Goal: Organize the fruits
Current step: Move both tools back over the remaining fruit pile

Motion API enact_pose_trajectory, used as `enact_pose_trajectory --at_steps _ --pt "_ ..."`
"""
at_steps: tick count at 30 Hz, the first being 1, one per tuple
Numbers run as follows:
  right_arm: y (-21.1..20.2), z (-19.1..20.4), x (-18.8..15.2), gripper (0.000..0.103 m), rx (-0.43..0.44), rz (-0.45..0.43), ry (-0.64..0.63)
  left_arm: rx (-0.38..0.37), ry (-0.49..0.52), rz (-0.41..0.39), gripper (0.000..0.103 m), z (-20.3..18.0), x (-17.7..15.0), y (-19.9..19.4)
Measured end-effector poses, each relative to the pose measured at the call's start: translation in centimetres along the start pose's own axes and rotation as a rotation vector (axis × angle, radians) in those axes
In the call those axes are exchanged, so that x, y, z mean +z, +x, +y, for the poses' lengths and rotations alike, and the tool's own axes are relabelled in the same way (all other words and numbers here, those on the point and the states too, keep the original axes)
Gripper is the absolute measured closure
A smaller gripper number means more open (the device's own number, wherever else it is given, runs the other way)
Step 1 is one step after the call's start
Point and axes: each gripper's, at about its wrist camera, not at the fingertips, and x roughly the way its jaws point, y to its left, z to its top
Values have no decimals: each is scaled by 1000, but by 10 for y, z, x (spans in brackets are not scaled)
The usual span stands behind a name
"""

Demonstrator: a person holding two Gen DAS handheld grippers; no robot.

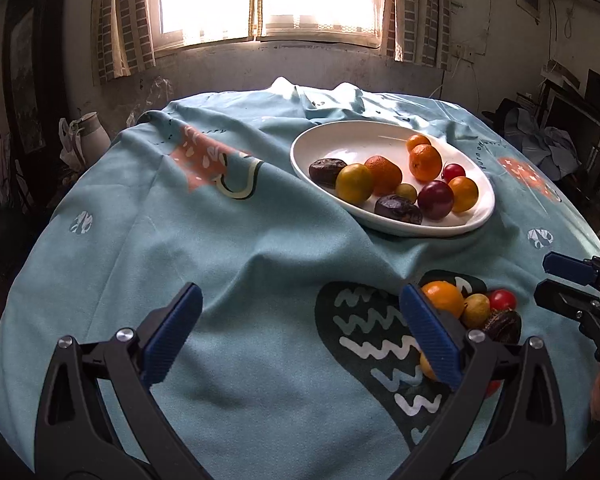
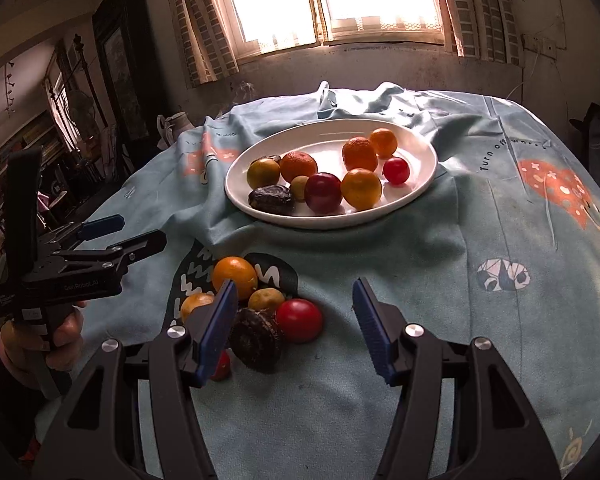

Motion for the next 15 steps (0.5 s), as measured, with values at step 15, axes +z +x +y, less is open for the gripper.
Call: enact_pose_trajectory --at_steps 15 --pt "23 22 -16 55 51 161 -61 -15 -26 31 2 4 2 2"
